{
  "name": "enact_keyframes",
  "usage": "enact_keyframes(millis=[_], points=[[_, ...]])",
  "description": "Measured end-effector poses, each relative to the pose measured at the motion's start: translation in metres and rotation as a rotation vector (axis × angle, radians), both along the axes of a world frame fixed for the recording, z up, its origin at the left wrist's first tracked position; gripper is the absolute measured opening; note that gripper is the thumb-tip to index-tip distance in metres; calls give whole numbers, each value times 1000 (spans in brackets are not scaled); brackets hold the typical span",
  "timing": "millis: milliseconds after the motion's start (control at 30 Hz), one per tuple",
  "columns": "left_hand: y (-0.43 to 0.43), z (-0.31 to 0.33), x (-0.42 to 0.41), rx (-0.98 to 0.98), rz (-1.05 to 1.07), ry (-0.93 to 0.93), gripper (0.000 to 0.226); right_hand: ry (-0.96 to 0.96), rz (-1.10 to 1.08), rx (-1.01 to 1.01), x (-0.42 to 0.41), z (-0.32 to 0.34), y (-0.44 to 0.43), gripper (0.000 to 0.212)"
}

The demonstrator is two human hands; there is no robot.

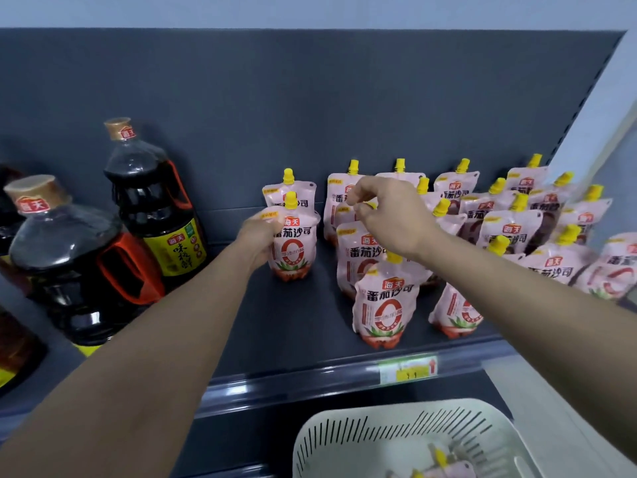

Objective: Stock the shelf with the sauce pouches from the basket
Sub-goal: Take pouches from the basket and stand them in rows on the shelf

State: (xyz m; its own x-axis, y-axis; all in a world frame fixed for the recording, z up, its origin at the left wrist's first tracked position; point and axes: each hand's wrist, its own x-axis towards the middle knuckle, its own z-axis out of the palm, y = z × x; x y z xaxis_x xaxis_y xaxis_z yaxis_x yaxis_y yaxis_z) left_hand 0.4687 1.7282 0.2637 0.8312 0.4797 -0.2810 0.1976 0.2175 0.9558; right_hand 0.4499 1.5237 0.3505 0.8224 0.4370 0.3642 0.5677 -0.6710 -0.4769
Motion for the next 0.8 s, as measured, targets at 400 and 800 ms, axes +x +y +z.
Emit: enact_keyframes(millis=[400,800], points=[[3,4,-8,109,-39,-17,40,-16,8,-1,-13,1,-1,22],[-68,47,-106,1039,-28,-226,38,-480,169,-164,-65,4,-51,18]])
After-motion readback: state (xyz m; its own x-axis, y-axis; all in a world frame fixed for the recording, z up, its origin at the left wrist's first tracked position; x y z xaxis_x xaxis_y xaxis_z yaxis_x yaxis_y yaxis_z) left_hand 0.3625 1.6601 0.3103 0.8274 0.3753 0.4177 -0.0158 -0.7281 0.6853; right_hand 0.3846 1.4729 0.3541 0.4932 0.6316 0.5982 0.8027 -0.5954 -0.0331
